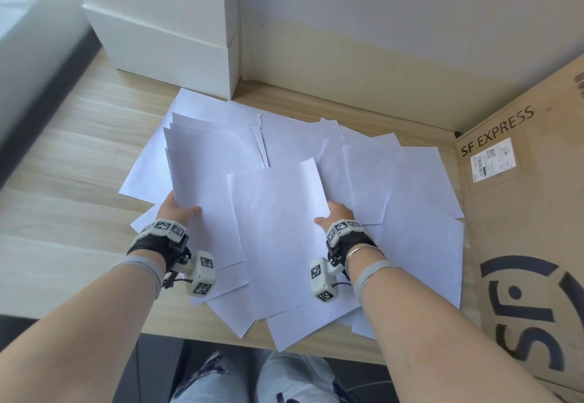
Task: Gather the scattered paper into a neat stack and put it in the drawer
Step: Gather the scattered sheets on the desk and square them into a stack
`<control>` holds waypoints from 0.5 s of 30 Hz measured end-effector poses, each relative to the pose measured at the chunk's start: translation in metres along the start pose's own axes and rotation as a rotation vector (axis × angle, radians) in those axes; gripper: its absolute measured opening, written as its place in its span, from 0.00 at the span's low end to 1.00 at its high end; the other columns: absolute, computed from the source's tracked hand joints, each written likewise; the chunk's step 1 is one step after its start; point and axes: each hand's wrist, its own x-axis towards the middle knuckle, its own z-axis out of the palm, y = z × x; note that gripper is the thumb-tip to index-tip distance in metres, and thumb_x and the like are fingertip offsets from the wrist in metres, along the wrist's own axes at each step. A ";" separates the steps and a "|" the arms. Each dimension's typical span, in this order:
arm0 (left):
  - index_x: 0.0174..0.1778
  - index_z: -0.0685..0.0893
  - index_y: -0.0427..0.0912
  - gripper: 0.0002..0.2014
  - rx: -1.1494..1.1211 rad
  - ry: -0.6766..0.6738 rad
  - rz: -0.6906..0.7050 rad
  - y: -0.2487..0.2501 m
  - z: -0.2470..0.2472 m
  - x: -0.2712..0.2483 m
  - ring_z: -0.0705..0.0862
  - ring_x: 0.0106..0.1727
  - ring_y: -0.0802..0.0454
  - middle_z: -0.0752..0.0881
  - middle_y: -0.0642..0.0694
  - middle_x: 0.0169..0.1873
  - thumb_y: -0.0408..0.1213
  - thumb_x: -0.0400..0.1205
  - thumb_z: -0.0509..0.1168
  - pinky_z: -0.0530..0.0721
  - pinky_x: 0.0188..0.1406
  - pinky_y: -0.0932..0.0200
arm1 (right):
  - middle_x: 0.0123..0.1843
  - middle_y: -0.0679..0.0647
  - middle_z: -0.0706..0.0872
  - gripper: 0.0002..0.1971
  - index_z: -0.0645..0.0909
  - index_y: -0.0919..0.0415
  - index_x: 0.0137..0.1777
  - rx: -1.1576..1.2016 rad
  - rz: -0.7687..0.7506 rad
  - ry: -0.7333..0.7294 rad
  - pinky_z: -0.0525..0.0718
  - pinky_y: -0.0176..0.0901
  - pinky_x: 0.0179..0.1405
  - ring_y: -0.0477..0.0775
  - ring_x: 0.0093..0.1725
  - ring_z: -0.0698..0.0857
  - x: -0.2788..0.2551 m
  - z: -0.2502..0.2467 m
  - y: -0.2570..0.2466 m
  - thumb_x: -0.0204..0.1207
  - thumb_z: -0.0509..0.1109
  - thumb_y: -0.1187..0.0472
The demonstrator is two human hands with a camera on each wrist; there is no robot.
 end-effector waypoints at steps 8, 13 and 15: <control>0.69 0.75 0.37 0.25 -0.009 -0.019 -0.010 0.005 -0.005 -0.005 0.82 0.60 0.34 0.83 0.34 0.61 0.23 0.75 0.66 0.79 0.60 0.46 | 0.63 0.67 0.84 0.14 0.80 0.68 0.61 0.189 0.034 0.251 0.78 0.45 0.55 0.66 0.62 0.83 0.002 -0.064 0.019 0.79 0.62 0.66; 0.69 0.74 0.32 0.25 -0.036 -0.087 -0.041 0.006 -0.009 -0.005 0.78 0.50 0.43 0.81 0.35 0.52 0.19 0.74 0.65 0.76 0.52 0.51 | 0.59 0.65 0.87 0.14 0.83 0.67 0.59 0.427 0.012 0.372 0.72 0.38 0.45 0.58 0.49 0.82 0.003 -0.094 0.020 0.76 0.63 0.67; 0.69 0.73 0.29 0.26 -0.036 -0.112 -0.058 0.005 -0.012 -0.004 0.77 0.51 0.44 0.81 0.32 0.55 0.18 0.74 0.66 0.75 0.52 0.51 | 0.59 0.65 0.87 0.14 0.83 0.68 0.59 0.457 0.004 0.365 0.72 0.39 0.45 0.54 0.46 0.79 0.006 -0.096 0.014 0.76 0.64 0.67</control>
